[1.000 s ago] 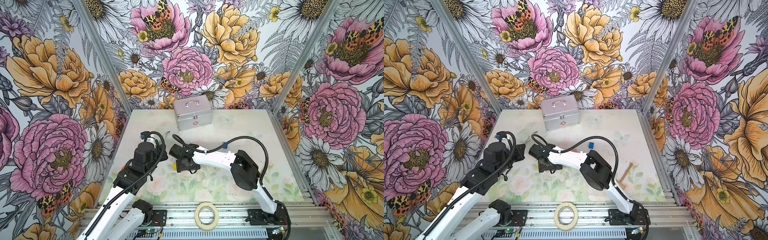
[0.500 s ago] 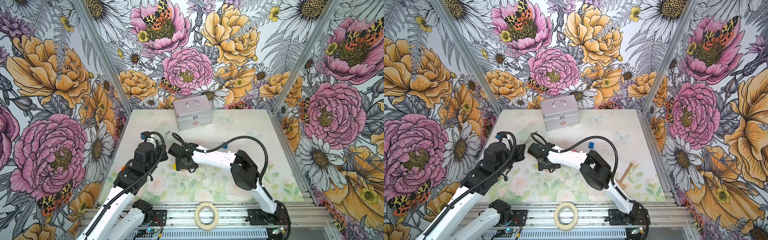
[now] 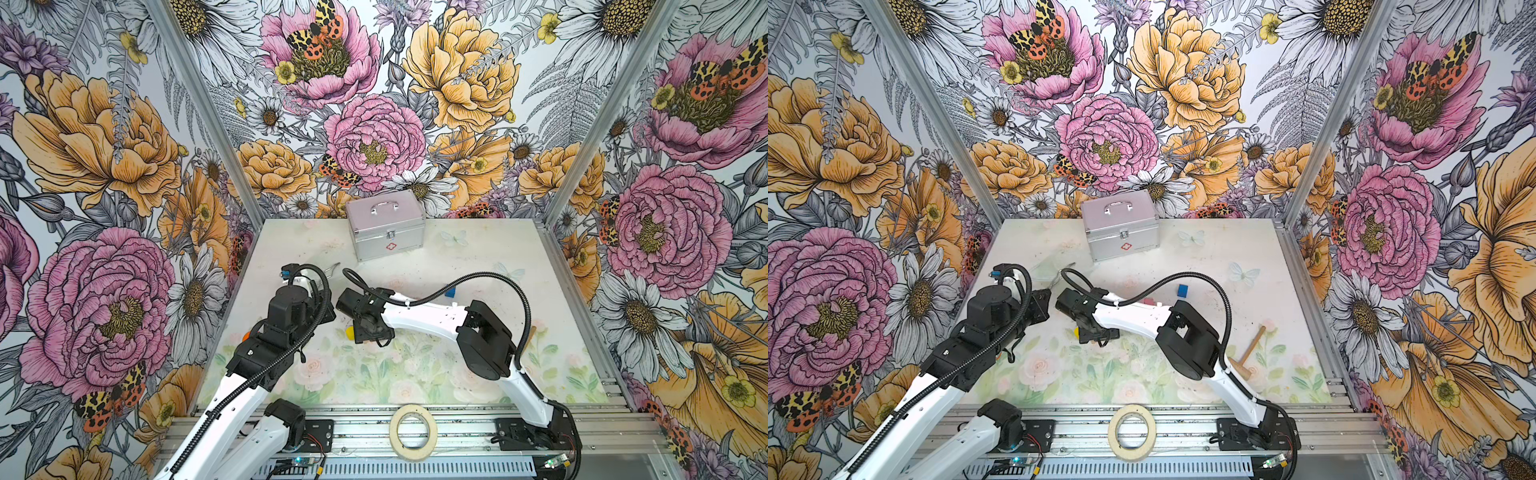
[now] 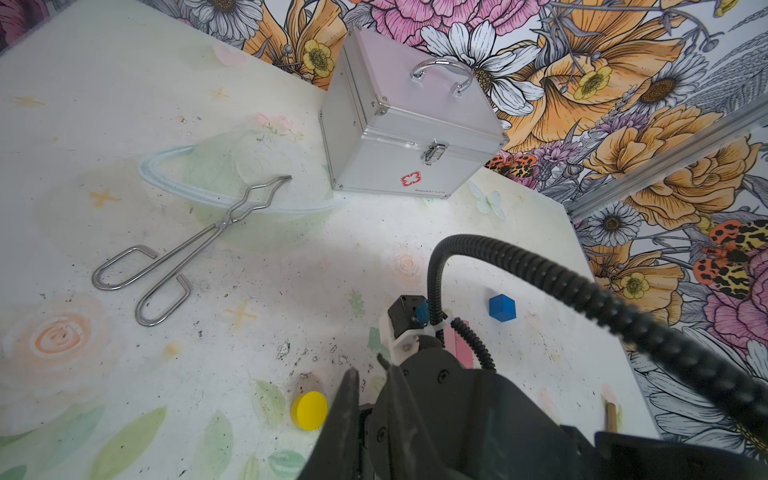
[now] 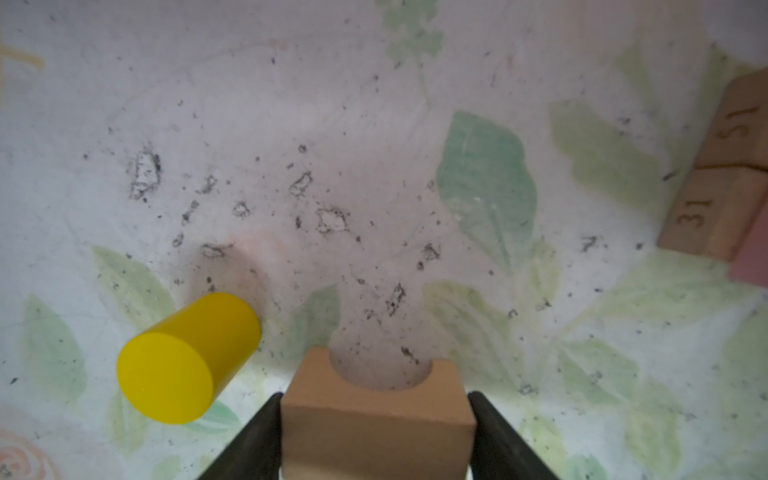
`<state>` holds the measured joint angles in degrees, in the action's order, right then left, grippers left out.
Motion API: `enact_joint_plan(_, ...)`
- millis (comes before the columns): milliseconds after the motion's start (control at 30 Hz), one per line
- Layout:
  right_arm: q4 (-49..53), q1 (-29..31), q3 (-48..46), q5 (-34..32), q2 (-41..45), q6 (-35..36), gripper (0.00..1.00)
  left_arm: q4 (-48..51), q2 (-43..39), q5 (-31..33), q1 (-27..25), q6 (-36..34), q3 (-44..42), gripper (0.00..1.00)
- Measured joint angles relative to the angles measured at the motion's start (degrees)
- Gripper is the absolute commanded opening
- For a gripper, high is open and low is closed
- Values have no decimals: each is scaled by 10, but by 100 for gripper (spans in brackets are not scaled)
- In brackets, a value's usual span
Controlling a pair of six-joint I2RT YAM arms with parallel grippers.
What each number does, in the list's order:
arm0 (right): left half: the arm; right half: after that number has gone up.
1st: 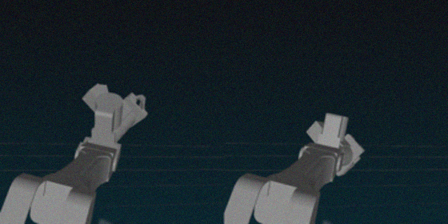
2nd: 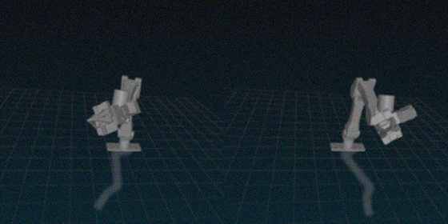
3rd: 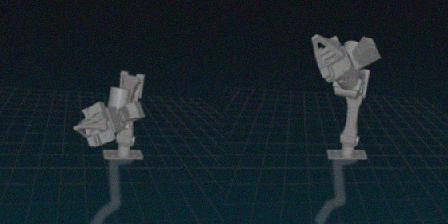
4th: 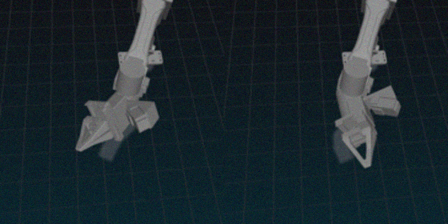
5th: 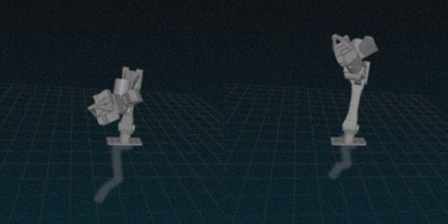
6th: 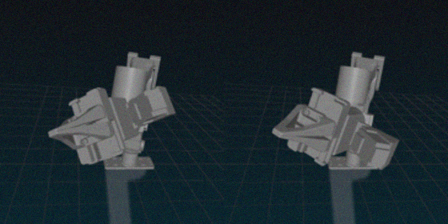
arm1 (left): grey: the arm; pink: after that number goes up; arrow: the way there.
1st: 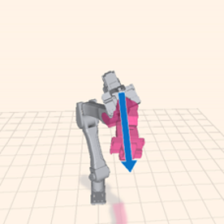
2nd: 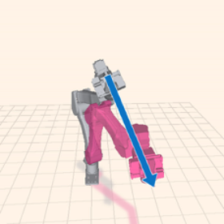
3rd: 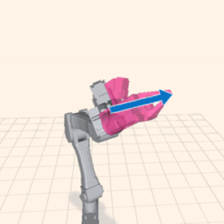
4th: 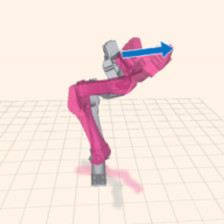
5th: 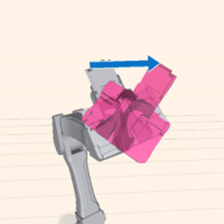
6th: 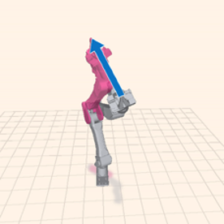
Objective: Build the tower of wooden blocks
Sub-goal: 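Lower the right gripper and close it on the wooden arch block, then lift and carry the arch block with the right gripper over the pink blocks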
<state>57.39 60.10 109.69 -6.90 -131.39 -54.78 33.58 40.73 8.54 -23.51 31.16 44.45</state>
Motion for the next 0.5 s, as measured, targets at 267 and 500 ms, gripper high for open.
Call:
enact_joint_plan(267,0,0,2,1,0,1,6,0,-6,0,0,0,0,16)
enact_joint_plan(500,1,-2,2,0,1,6,0,0,-5,0,0,0,0,16)
